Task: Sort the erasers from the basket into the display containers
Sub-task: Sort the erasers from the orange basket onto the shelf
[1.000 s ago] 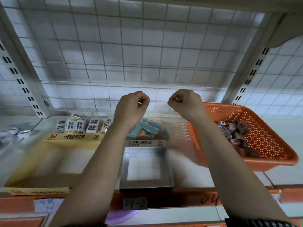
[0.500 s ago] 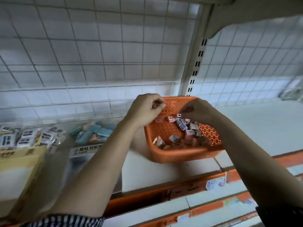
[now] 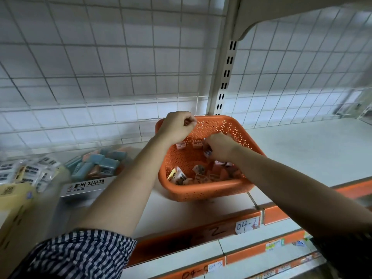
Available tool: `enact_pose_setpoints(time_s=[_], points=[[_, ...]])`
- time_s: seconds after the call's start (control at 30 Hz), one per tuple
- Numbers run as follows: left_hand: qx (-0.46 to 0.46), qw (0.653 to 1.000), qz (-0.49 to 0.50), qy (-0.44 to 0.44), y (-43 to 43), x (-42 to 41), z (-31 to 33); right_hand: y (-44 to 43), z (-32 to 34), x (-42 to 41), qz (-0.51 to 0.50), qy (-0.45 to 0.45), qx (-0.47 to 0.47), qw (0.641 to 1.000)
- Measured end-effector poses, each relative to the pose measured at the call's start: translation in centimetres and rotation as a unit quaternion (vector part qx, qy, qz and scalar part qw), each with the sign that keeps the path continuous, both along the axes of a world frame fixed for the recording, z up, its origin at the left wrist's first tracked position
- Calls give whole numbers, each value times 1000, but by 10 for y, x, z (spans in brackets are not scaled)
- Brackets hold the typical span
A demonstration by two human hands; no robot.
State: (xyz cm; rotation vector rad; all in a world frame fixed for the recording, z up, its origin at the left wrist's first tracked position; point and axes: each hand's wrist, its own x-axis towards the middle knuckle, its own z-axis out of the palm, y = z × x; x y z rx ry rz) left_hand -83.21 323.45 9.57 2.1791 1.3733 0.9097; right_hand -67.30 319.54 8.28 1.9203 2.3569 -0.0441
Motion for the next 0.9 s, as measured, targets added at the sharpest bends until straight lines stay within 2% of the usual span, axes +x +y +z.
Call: enact_pose_setpoints(time_s=[0.2,0.3,0.37,0.47,0.6,0.9], points=[[-21,999,1,44,2,0,-6,-2,-2,0,29,46,13,998],[-41,999,7,34,5,0,-9,0,0,3,19,122,29,992],[-43,998,17,50,9,-1,-11,-1,5,10,-7,204,66,977],[-61,986,18,153,13,2,-15,-4,11,20,-33,295,140,945],[-104,951,15,291,12,6,-17,-6,13,27,-46,373,195,906],[-100,906,-4,412,4,10,-16,-11,20,28,-32,419,180,889]])
